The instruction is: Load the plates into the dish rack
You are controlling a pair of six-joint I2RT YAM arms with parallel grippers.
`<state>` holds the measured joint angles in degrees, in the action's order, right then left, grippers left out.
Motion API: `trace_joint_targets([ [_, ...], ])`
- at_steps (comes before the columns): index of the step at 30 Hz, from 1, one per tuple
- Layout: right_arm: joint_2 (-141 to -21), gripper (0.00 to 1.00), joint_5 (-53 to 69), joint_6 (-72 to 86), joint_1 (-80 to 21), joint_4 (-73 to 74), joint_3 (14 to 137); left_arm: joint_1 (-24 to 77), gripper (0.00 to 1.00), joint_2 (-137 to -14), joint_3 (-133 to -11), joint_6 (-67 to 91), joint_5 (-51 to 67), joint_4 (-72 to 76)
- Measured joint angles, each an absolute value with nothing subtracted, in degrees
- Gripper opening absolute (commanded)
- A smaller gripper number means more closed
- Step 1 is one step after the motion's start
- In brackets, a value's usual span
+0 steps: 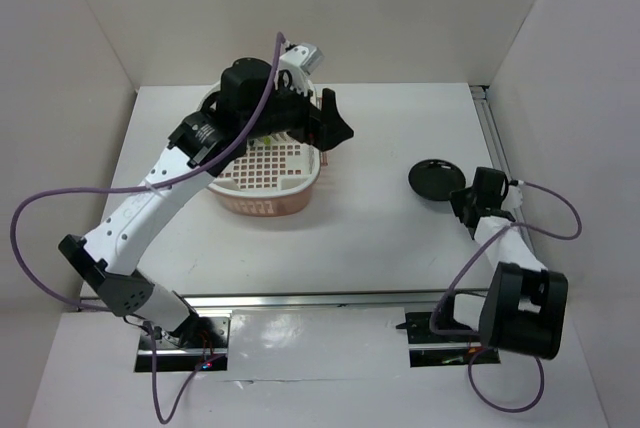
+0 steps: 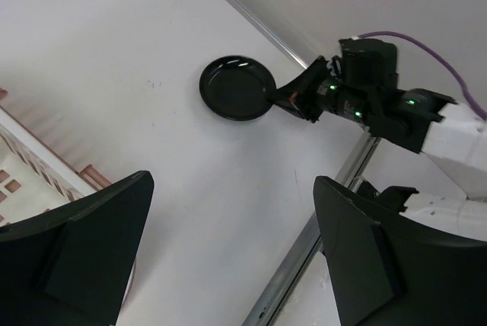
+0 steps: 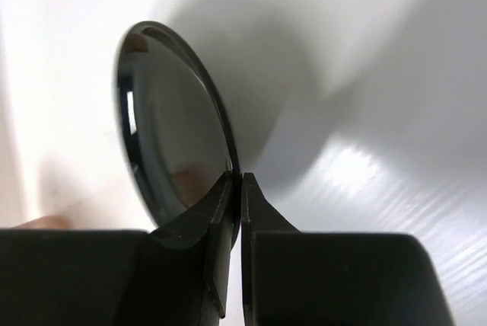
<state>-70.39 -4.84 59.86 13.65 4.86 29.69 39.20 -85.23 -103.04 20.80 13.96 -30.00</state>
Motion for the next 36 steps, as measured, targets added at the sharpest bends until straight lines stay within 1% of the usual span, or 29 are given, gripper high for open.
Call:
trace_joint_targets([
  [6,-57.2,0.00,-3.0,57.4,13.7,6.5,31.5,39.2,1.00,-90.3,-107.7,19.4,11.5,-30.0],
  [10,-52.4,0.00,5.1,52.7,12.9,0.8,31.4,38.4,1.00,-94.7,-110.3,19.3,11.2,-30.7],
  [14,-54.0,0.00,19.4,49.3,11.7,-12.6,30.4,37.4,1.00,-100.0,-113.1,19.0,11.4,-31.0],
  [18,-61.7,0.00,33.1,47.8,9.2,-22.3,33.5,37.1,1.00,-104.3,-116.0,18.1,11.7,-31.8],
  [20,-64.2,0.00,36.6,46.5,6.9,-23.9,35.6,37.1,1.00,-106.0,-117.2,18.1,11.8,-31.7],
  [23,-64.5,0.00,39.2,44.4,4.1,-24.6,37.7,37.1,0.95,-107.0,-117.7,18.2,11.8,-31.9],
  [24,-64.6,0.00,39.9,43.9,3.5,-25.3,38.3,37.1,0.92,-107.0,-117.7,18.2,11.8,-31.9],
  [25,-64.7,0.00,40.8,43.7,3.0,-26.2,38.8,37.1,0.80,-107.1,-117.7,18.2,11.8,-31.9],
  [27,-65.1,0.00,41.7,43.6,2.6,-27.7,39.2,37.1,0.66,-107.1,-117.7,18.1,11.7,-31.8],
  [28,-65.3,0.00,42.0,43.6,2.5,-28.2,39.3,37.1,0.47,-107.1,-117.7,18.2,11.6,-31.9],
  [29,-65.5,0.00,42.2,43.6,2.5,-28.5,39.3,37.1,0.37,-107.1,-117.6,18.2,11.4,-31.9],
  [31,-66.0,0.00,42.5,43.6,2.4,-29.0,39.3,37.1,0.29,-107.2,-117.6,18.2,10.5,-31.9],
  [32,-66.3,0.00,42.5,43.5,2.2,-29.2,39.3,37.1,0.20,-107.2,-117.6,18.2,10.0,-31.9],
  [34,-67.1,0.00,42.2,43.2,2.2,-29.0,39.4,37.1,0.09,-107.2,-117.6,18.4,10.2,-31.8],
  [35,-67.5,0.07,42.1,43.2,2.1,-29.1,39.4,37.1,0.01,-107.2,-117.6,18.3,10.3,-31.9],
  [36,-67.8,0.34,42.0,43.0,2.1,-29.0,39.4,37.1,0.00,-107.2,-117.6,18.2,10.0,-31.9],
])
